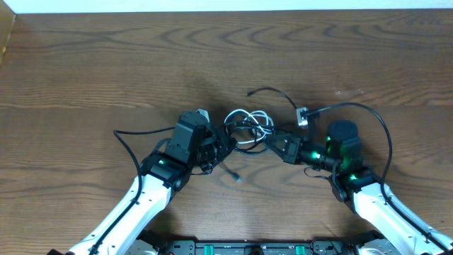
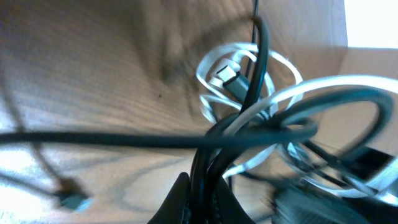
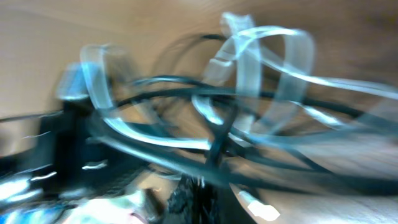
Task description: Untangle cables
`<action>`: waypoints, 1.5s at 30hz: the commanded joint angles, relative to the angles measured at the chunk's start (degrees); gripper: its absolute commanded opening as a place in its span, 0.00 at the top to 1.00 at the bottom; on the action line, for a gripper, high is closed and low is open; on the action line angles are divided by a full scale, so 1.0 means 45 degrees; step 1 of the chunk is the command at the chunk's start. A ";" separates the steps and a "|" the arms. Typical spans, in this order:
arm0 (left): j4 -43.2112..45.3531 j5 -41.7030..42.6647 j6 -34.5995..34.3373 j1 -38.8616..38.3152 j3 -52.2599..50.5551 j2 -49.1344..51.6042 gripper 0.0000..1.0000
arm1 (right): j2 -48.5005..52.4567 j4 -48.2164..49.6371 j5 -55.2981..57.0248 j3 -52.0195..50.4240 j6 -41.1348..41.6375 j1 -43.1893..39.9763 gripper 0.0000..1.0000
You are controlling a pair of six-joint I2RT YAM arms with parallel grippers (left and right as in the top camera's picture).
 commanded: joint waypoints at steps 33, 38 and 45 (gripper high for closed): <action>0.5969 0.9675 0.5187 0.3497 0.0136 -0.0024 0.92 | -0.0053 0.5445 -0.3755 0.0005 -0.1229 -0.1909 0.55; 0.5974 0.9661 0.5382 0.3497 0.0136 -0.0019 0.92 | -0.0053 0.5965 -0.3823 0.0005 -0.1229 -0.1885 0.53; 0.5829 0.9661 0.5314 0.3444 0.0136 -0.0019 0.92 | -0.0053 0.5989 -0.3959 0.0005 -0.1229 -0.1622 0.62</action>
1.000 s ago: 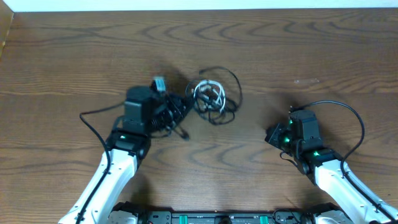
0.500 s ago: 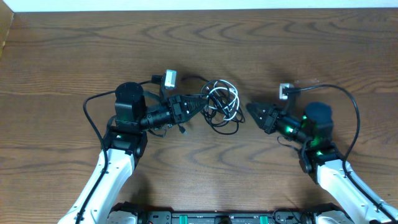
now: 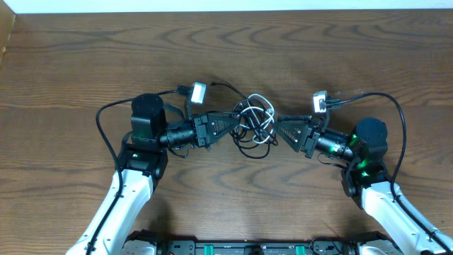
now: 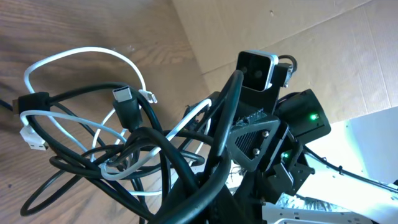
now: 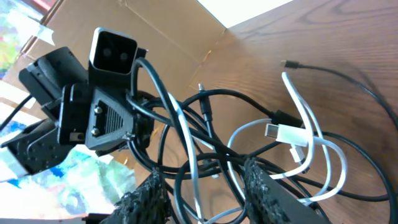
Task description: Untangle cables
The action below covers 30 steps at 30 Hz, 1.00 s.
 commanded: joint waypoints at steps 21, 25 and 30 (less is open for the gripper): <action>0.0034 0.0121 0.0466 -0.0291 0.0155 -0.0034 0.92 | -0.0180 -0.0024 0.2244 0.0019 -0.0102 -0.1807 0.99; 0.0039 0.0117 0.0461 -0.0083 0.0155 -0.0034 0.92 | -0.0505 -0.0408 0.1404 0.0019 0.0078 -0.4192 0.98; 0.0039 0.0112 0.0461 -0.0073 0.0155 -0.0034 0.92 | -0.0869 -0.2341 0.1039 0.0019 0.0073 -0.7295 0.98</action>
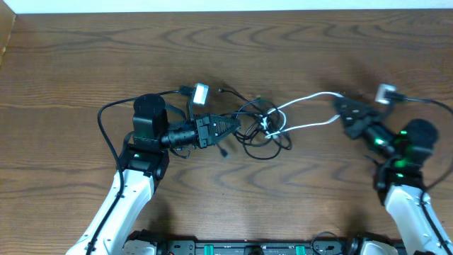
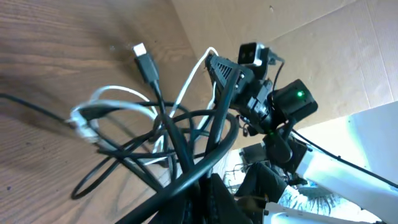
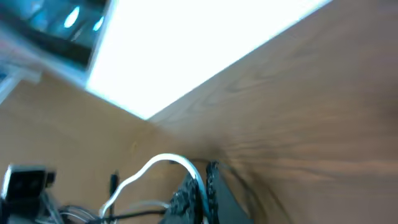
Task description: Untangle cables
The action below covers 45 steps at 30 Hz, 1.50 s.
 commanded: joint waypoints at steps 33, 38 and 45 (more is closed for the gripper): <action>-0.0311 0.0160 0.0461 0.0087 0.0155 -0.0034 0.92 | -0.0083 -0.6645 0.7854 0.0015 0.0704 -0.2905 0.36; -0.0748 -0.0913 -0.0044 0.0058 0.0155 -0.0034 0.92 | -0.0083 -0.5931 0.6732 0.0015 0.0695 -0.2011 0.17; -0.1894 -0.3483 -0.1360 -0.0301 0.0155 -0.0034 0.92 | -0.0083 -0.3876 0.4833 0.0015 -0.1292 0.0087 0.08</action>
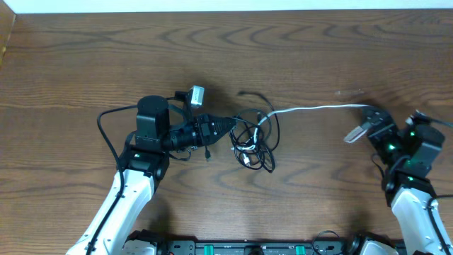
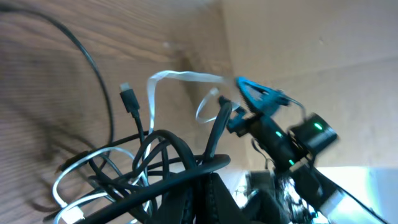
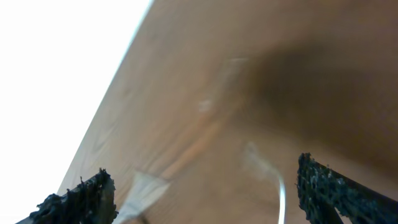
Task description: Untangle cables
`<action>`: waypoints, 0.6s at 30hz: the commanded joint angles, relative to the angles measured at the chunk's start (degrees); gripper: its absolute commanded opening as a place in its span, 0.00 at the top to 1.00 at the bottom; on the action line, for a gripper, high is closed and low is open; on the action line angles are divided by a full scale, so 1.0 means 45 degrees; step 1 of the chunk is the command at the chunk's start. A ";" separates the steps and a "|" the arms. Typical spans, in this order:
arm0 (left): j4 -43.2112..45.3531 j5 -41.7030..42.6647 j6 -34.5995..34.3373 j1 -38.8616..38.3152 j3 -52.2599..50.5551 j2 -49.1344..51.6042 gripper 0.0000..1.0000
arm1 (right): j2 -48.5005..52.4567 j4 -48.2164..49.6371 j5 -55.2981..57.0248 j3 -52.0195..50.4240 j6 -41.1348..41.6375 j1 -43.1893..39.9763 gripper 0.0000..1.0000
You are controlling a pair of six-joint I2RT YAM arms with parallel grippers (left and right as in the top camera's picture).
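A tangle of black and white cables (image 1: 253,139) lies mid-table. My left gripper (image 1: 228,126) is shut on a thick black cable (image 2: 186,174) at the tangle's left side, and its fingers (image 2: 208,200) are pinched together. One white cable (image 1: 315,108) runs out of the tangle to the right, and its plug (image 1: 356,132) lies by my right gripper (image 1: 373,122). The right gripper (image 3: 205,183) is wide open. The blurred white plug (image 3: 142,191) and cable (image 3: 281,186) lie on the wood between its fingers, untouched. A black plug (image 2: 128,96) sticks up from the tangle.
The wooden table (image 1: 226,49) stretches far beyond the cables. A loose black cable end (image 1: 245,93) curls behind the tangle. The left arm's own cable (image 1: 106,131) loops at its left. A cardboard wall (image 1: 6,32) stands at the far left corner.
My right gripper was shut on the white cable, which ran out to the right. It now stands open and further right, with the white cable lying on the table. The left gripper still grips the black cable.
Both grippers were close together on the tangle near the table's front. Then they held it between them further back. Then the right gripper had the white cable drawn out to the right. Now that cable lies stretched out and released.
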 commanded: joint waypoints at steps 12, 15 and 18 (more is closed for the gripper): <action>0.0039 -0.1457 -0.1122 -0.0296 0.0160 -0.0034 0.92 | 0.0053 0.3628 -0.5304 0.0039 -0.2943 0.4148 0.16; 0.0039 -0.1457 -0.1107 -0.0296 0.0160 -0.0034 0.92 | 0.0053 0.4051 -0.5829 0.0039 -0.2943 0.4988 0.18; 0.0044 -0.1452 -0.1107 -0.0296 0.0160 -0.0034 0.92 | 0.0053 0.4274 -0.5858 0.0039 -0.2943 0.5843 0.18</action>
